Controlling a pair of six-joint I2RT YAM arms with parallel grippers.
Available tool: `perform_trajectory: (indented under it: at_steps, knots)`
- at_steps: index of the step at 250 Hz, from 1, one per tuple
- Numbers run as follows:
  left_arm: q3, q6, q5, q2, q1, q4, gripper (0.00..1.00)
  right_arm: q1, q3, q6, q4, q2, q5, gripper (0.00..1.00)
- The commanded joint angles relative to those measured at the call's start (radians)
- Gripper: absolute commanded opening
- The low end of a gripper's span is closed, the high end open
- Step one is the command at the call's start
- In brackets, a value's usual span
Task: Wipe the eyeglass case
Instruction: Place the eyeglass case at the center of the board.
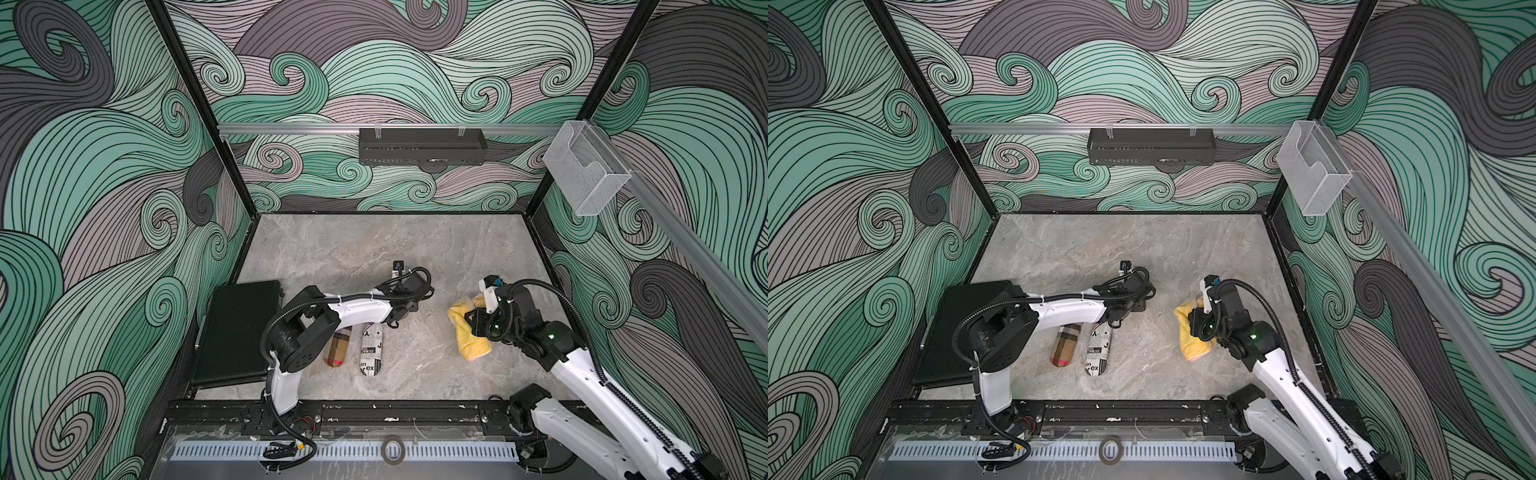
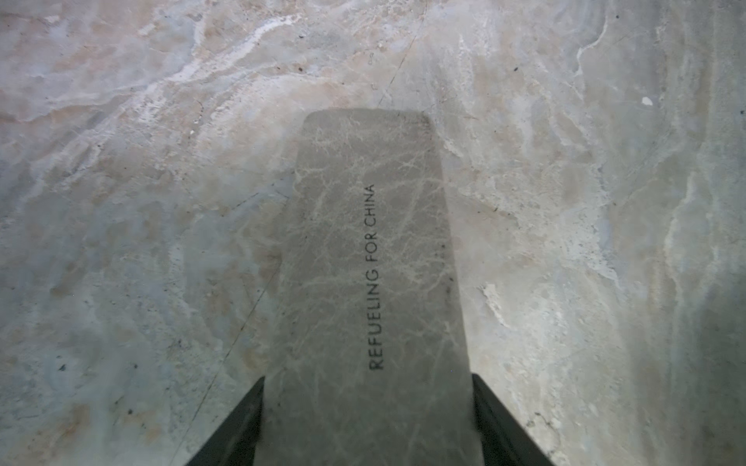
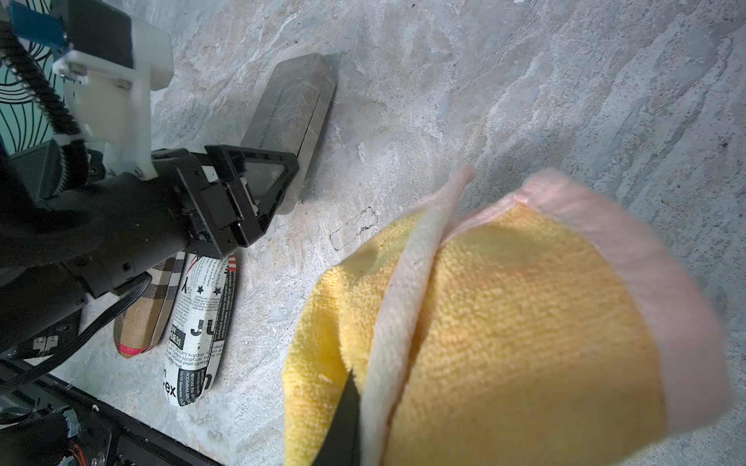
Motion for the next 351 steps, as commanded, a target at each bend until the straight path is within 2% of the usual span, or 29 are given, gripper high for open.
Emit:
perform_trajectory:
  at_steps: [1, 44, 80, 113, 145, 211, 277, 311, 351]
  knots:
    - [0.023, -0.006, 0.045, 0.031, 0.006, -0.010, 0.66, -0.001, -0.014, -0.004, 0.007, -0.003, 0.003, 0.00]
    - [0.022, -0.005, 0.050, 0.034, 0.005, -0.006, 0.70, -0.001, -0.010, -0.008, -0.001, -0.017, 0.004, 0.00]
    - [0.012, 0.001, 0.062, 0.017, 0.005, 0.009, 0.80, -0.001, -0.006, -0.010, -0.009, -0.021, 0.004, 0.00]
    - [-0.011, 0.003, 0.064, -0.025, 0.002, 0.008, 0.80, -0.001, -0.003, -0.011, -0.011, -0.021, -0.005, 0.00]
    - [-0.077, 0.020, 0.052, -0.129, -0.016, -0.005, 0.80, 0.000, 0.001, -0.041, -0.008, -0.023, -0.055, 0.00]
    - [-0.282, 0.041, 0.043, -0.446, -0.063, -0.118, 0.80, 0.024, 0.017, -0.087, 0.049, -0.003, -0.142, 0.00]
    - [-0.442, 0.014, 0.167, -0.678, -0.064, -0.246, 0.80, 0.093, 0.030, -0.100, 0.138, 0.051, -0.165, 0.00]
    - [-0.485, -0.024, 0.252, -0.742, -0.065, -0.313, 0.80, 0.108, 0.038, -0.107, 0.160, 0.076, -0.169, 0.00]
    - [-0.559, -0.072, 0.361, -0.801, -0.069, -0.301, 0.80, 0.110, 0.043, -0.110, 0.172, 0.100, -0.163, 0.00]
